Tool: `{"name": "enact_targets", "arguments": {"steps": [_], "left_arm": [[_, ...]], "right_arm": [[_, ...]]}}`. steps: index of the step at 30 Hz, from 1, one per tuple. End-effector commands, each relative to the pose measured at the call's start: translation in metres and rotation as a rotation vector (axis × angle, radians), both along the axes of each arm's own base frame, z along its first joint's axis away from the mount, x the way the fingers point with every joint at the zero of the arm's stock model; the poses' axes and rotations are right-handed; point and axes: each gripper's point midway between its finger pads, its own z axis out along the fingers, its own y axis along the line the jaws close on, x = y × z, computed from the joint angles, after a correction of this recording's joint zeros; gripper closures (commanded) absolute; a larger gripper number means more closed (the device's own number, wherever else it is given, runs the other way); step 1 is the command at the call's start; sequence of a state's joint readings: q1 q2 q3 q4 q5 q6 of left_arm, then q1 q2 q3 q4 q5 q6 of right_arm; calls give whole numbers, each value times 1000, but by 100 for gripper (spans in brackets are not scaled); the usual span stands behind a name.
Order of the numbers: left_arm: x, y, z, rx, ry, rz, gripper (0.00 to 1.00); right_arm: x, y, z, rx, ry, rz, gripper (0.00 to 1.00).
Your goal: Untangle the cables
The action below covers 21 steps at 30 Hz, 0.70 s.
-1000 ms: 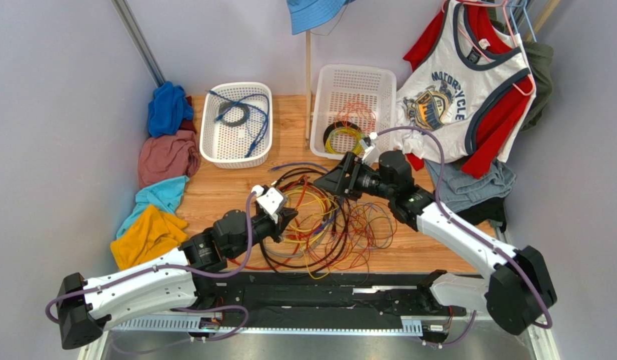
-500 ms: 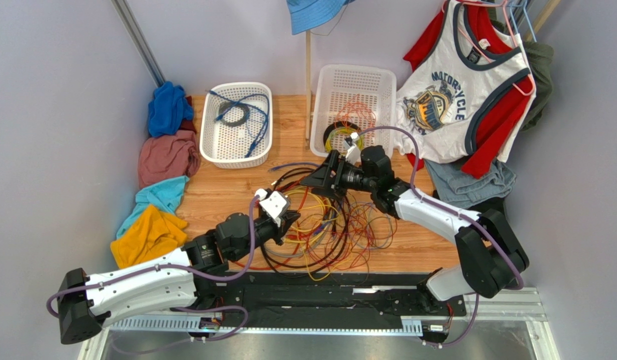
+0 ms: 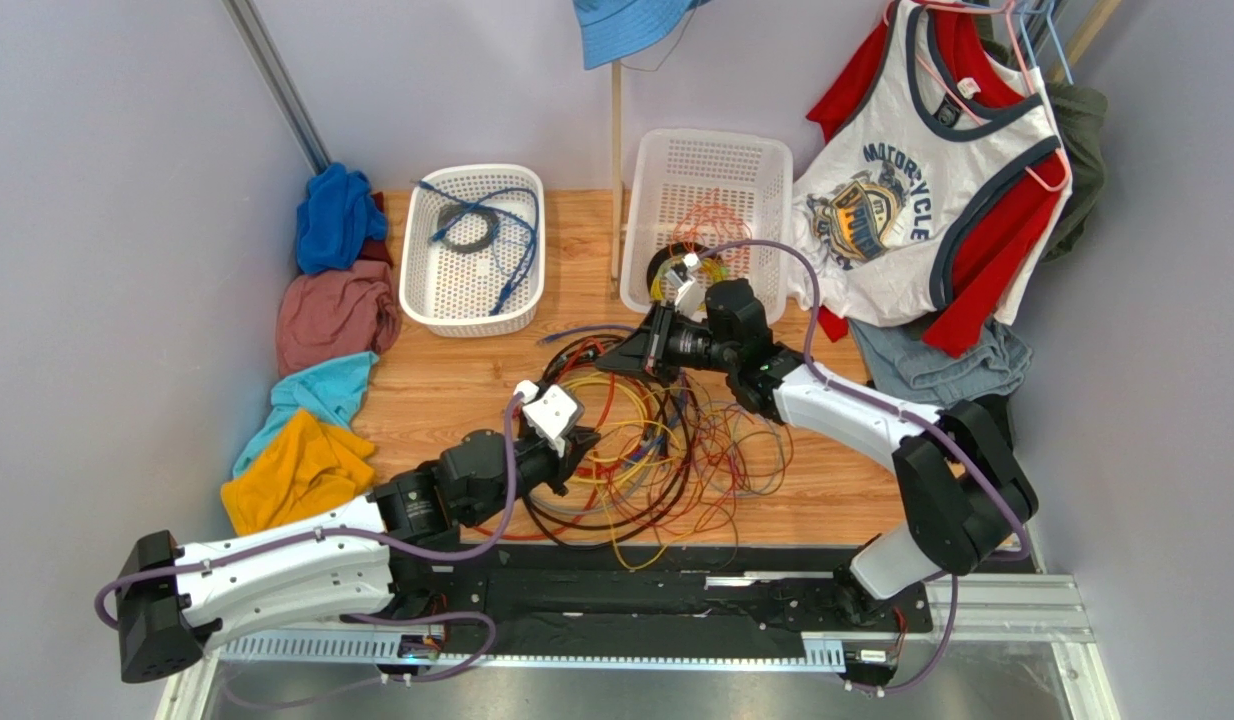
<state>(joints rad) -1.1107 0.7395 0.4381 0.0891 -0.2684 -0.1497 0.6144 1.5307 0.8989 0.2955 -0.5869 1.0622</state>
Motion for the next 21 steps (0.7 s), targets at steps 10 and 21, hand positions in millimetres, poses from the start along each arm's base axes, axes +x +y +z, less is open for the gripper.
{"name": "enact_targets", "arguments": {"steps": [10,21], "left_arm": [[20,49,-34,-87,327,503,1],[17,81,-34,-219,364,633,1]], "right_arm": [[2,-45,160,-123,-552,-130,100],[-18,-74,177,-277,-615,-130,100]]}}
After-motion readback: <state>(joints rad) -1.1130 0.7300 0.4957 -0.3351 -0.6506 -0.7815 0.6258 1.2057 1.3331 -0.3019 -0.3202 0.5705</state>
